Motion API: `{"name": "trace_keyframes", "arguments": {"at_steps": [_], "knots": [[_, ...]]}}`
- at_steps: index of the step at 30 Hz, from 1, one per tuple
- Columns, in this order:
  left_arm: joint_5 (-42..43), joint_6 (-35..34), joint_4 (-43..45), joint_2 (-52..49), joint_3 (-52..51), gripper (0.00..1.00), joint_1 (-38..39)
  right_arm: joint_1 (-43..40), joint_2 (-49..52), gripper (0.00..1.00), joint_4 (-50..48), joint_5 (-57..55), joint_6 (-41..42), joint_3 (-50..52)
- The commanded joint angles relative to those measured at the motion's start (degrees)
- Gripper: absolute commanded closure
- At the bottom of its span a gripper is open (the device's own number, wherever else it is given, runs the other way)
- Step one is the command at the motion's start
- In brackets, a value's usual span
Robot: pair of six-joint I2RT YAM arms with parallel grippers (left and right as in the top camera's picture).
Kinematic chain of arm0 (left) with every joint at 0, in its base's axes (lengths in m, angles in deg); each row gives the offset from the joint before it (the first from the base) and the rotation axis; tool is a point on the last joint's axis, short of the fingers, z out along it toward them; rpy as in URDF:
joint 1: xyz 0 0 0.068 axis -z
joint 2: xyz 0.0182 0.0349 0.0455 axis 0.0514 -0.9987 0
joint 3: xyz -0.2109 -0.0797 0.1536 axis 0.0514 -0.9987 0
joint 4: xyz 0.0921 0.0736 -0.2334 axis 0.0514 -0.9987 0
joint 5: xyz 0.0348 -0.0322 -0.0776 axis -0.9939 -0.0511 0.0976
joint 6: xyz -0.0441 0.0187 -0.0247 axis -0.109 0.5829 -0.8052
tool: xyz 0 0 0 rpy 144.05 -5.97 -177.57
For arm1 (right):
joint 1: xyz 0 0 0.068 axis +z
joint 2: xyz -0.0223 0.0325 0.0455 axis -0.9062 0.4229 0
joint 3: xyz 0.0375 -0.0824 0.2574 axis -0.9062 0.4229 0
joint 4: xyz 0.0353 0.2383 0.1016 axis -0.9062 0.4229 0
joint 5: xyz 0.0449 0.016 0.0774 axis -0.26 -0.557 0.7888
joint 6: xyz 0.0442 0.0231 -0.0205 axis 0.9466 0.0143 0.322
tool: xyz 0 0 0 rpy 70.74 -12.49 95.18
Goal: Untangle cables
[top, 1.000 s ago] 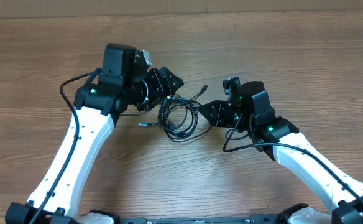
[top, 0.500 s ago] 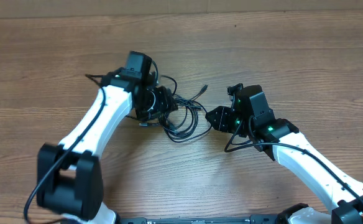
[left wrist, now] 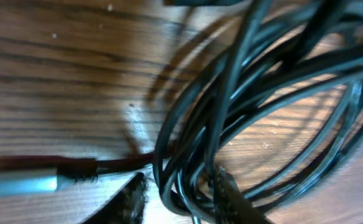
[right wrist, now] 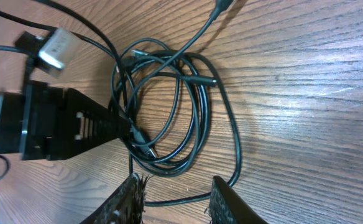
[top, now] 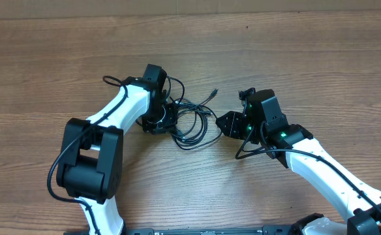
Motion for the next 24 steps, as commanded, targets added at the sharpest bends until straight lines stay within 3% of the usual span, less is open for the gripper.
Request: {"name": "trace_keyframes", "arguments": {"at_steps": [1,8,16,24], "knots": [[-1.4,3.8,0.1,-1.5,0.0,0.71,0.2,-0.1,0.2,0.67,-0.2,-0.5,-0.2,-0.7],[-1.4,10.4,-0.5,-1.5,0.0,0.76,0.1,-0.1,0.2,0.66,-0.1,-0.5,-0.2,-0.7],[4.5,15.4,-2.1,-1.5,2.7,0.66,-0.2,-0.1,0.2,0.63,-0.1,-0.5,-0.2,-0.7],[2.4,15.8,-5.9,-1.5,7.3,0.55,-0.3,-0.1,0.2,0.62,-0.1,-0.5,-0.2,-0.7]]}}
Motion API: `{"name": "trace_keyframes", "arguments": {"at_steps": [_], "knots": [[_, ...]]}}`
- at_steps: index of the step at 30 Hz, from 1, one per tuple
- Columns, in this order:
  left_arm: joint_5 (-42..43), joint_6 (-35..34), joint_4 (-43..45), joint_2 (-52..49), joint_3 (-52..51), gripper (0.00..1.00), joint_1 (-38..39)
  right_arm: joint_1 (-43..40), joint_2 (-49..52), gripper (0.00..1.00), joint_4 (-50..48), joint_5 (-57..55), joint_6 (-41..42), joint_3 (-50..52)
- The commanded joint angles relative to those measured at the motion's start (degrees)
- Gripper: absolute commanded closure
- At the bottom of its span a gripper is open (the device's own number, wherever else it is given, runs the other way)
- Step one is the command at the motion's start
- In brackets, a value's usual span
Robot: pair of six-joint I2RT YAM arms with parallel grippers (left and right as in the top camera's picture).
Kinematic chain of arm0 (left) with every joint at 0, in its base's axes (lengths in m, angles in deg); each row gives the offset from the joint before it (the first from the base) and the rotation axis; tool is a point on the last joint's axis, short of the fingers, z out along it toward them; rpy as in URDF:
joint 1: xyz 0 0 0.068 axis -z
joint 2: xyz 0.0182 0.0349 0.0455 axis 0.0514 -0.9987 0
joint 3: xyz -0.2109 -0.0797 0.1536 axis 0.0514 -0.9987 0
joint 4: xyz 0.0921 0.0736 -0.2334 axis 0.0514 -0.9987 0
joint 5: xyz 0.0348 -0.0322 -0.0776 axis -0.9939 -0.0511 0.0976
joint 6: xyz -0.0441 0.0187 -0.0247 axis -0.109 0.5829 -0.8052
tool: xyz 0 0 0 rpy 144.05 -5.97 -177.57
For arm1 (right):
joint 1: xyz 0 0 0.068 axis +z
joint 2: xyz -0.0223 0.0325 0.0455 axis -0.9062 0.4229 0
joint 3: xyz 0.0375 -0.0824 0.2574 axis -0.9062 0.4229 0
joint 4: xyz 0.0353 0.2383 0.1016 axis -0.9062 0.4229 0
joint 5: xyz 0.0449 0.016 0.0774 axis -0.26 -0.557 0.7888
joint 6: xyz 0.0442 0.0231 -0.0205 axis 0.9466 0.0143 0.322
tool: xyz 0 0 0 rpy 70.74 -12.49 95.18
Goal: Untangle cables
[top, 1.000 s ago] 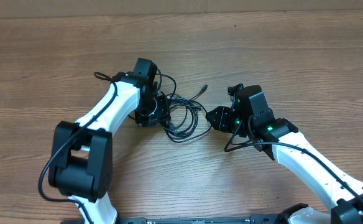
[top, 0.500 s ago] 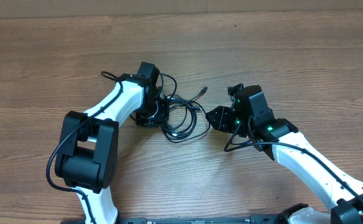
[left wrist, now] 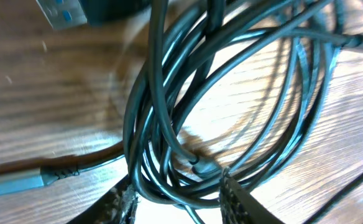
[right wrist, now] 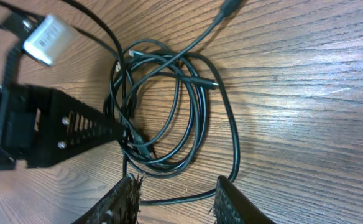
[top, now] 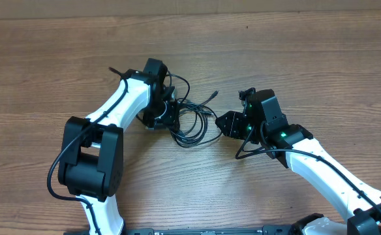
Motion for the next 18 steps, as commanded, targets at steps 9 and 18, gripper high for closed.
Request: {"name": "trace_keyframes", "arguments": {"at_steps": [9,18], "knots": [[-7.1,-2.1,-0.2,-0.7,-0.6,0.6,-0.4,-0.1,0.2,0.62,-0.1,-0.4,-0.2,-0.7],[-8.3,-5.2,6.1,-0.7,-4.2,0.83,-0.3,-0.1,0.2,0.62,-0.1,-0.4,-0.2,-0.7]]}}
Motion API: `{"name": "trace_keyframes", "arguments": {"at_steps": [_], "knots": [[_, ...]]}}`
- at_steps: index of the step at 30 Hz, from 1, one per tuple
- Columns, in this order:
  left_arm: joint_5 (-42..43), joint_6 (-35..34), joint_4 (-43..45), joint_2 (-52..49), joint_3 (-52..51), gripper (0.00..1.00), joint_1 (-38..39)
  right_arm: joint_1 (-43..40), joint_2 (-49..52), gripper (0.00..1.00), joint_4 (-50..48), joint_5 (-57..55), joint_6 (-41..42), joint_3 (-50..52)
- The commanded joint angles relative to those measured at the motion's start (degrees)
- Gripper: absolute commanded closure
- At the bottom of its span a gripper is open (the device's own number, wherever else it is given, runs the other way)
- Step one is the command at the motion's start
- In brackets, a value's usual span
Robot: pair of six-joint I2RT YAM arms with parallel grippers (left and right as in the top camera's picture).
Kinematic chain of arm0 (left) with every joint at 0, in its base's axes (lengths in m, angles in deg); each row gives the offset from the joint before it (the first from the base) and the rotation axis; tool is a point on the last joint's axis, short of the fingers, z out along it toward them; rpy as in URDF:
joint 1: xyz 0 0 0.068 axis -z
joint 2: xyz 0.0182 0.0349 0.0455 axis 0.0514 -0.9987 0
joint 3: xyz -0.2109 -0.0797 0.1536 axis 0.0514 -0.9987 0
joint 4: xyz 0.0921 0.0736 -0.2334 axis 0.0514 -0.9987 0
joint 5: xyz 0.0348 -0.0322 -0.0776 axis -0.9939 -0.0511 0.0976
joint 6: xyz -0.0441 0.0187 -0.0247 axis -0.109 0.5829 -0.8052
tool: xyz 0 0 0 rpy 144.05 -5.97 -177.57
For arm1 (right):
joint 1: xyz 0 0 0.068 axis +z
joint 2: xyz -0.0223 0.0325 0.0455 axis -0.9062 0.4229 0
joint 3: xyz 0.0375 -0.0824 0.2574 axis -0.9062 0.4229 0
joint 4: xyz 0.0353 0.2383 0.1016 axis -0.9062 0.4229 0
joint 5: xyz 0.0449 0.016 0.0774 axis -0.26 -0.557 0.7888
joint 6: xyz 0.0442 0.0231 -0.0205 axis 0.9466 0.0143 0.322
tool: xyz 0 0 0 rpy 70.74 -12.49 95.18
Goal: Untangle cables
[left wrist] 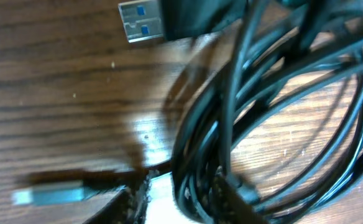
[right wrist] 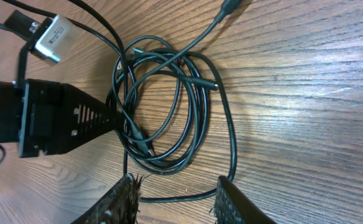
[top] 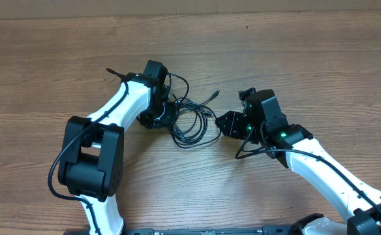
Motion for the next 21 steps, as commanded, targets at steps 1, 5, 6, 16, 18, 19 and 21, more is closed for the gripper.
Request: {"name": "trace_keyframes", "arguments": {"at_steps": [1,5,6,16,18,19,21], "knots": [[-1.4,-1.4,1.4,-0.7,-1.0,0.96,-0.3,-0.1,0.2,0.62,-0.1,-0.4,-0.2,-0.7],[2.6,2.0,2.6,-0.7,-1.1,0.96,-0.3,-0.1,0.2,0.61,-0.1,-0.3,-0.2,-0.7],[5.6,5.1,2.8,-0.7,-1.1,0.96,-0.3,-0.1,0.2,0.58,-0.1,-0.1,-0.2,-0.7],[28.9,25.9,2.3,-0.7,-1.1,0.96,0.0,-0.1,0.2,0.53,-0.7,1.6,-0.2,-0.7],[28.9,25.9,2.7,-0.7,-1.1,0.96,0.3,-0.1,0.2,0.53,-0.5,1.8,-0.2,-0.7],[28.9,25.8,3.1,-0.7,-1.1,0.96,0.5,-0.1,0.2,0.53,-0.4,1.8,-0.2,-0.7],[28.9,25.8,3.5,-0.7,-1.1,0.96,0.6,-0.1,0.5,0.53,-0.3,1.8,0.1,-0.7]]}}
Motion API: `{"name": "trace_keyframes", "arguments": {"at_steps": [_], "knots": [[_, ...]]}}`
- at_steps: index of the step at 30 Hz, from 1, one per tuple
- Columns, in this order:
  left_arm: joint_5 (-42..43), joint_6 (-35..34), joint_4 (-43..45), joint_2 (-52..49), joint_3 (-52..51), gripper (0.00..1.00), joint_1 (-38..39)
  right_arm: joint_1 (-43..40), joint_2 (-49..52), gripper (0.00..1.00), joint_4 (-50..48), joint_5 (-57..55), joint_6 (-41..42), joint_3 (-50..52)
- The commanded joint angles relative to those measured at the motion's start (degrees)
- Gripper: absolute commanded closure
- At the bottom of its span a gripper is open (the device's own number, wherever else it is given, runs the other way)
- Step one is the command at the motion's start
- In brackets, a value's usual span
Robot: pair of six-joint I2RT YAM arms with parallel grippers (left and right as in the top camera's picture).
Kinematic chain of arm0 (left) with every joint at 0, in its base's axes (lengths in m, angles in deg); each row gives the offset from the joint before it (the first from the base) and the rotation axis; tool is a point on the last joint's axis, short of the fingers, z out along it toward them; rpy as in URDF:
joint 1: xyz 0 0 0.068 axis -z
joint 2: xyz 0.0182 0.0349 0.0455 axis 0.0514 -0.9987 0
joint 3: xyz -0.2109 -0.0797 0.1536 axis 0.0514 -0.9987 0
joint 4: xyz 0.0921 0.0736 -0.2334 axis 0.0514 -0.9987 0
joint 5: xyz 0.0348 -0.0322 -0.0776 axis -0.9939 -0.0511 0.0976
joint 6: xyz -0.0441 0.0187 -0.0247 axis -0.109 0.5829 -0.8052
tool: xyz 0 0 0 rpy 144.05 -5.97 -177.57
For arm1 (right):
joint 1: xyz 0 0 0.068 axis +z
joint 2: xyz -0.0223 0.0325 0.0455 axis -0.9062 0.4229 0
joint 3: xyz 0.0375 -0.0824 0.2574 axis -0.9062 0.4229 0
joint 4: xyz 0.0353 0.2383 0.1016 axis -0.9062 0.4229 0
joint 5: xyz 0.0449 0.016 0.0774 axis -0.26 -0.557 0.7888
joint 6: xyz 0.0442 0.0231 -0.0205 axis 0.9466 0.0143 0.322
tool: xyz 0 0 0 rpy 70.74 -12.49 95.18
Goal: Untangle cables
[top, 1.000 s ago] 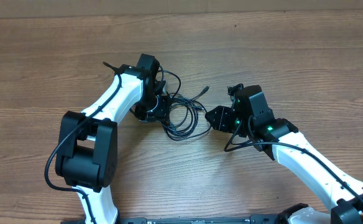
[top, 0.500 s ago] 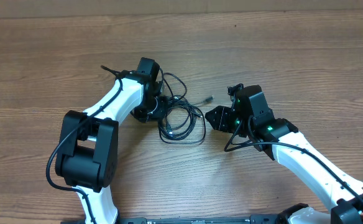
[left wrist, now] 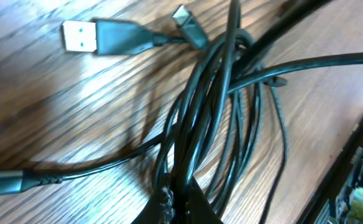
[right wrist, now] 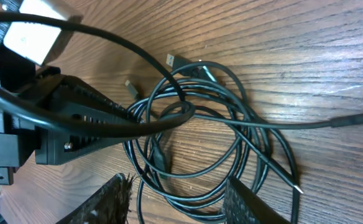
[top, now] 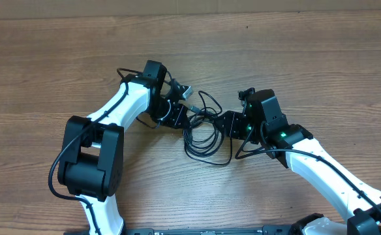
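Note:
A tangle of thin black cables (top: 203,136) lies on the wooden table (top: 308,59) between both arms. My left gripper (top: 176,116) is shut on several strands of the bundle (left wrist: 197,118), which run straight out of its closed fingertips (left wrist: 180,194). A USB-A plug (left wrist: 94,37) and a small connector (left wrist: 188,17) lie loose beyond it. My right gripper (top: 229,124) stands open just right of the coil. Its fingers (right wrist: 116,199) are wide apart and low over the loops (right wrist: 197,149), holding nothing.
The left arm's black gripper body (right wrist: 63,127) is close in front of the right gripper. One cable end (right wrist: 290,180) points right. Another plug (left wrist: 1,180) lies at the left. Bare wood surrounds the arms.
My left gripper was open over the bundle and is now shut on it. It has moved right and the coil with it, ending up under my right gripper's open fingers.
My left gripper stayed open at the coil's left side at each earlier moment, shifting slightly, while the right gripper hung open to the right. Now the left has shut on the strands and the tangle lies nearer the right gripper.

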Motion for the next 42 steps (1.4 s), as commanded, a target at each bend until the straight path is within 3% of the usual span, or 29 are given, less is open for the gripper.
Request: {"name": "trace_keyframes", "arguments": {"at_steps": [1,8,17,25,42], "knots": [[3.7,2.9,0.6,-0.7,-0.5,0.96,0.8,0.0,0.7,0.53,-0.3,0.6,0.5,-0.7],[1.2,2.4,0.8,-0.7,-0.5,0.96,1.0,1.8,6.8,0.53,-2.3,0.9,9.2,-0.7],[-2.1,2.9,1.4,-0.7,-1.1,0.96,1.1,5.3,13.5,0.53,-19.3,5.8,9.3,-0.7],[3.7,7.7,2.4,-0.7,-2.0,0.96,1.1,5.6,13.6,0.67,-20.5,-1.4,17.0,-0.7],[5.3,7.7,2.3,-0.8,-2.0,0.96,1.1,8.7,18.6,0.69,-22.7,-6.4,18.0,-0.7]]}}
